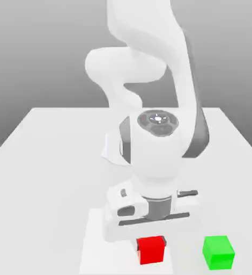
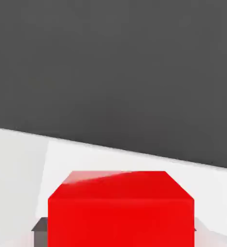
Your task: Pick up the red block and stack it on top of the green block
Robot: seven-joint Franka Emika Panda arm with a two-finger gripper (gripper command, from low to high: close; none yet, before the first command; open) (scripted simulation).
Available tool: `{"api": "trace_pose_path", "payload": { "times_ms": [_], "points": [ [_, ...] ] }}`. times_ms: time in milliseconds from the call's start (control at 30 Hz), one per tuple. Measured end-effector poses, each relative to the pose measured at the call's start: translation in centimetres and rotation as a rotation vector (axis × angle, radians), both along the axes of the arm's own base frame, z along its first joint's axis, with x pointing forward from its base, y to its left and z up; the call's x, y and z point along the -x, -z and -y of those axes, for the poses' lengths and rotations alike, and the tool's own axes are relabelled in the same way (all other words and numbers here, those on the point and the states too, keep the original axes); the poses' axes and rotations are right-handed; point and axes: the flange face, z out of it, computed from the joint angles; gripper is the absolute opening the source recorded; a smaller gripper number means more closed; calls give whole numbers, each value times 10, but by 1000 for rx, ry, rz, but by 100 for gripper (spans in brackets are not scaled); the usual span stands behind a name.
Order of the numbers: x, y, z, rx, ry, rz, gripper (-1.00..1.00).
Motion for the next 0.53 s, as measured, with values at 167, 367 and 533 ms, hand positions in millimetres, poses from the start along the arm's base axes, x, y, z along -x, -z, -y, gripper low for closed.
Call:
{"api": "trace_pose_path", "payload": {
  "times_ms": [167,367,533],
  "points": [
    [2,-28,-89,-4,-26,-2,-100],
    [12,-1,-150,0,-42,1,-100],
    [12,12,-151,0,-42,0,100]
  ]
}}
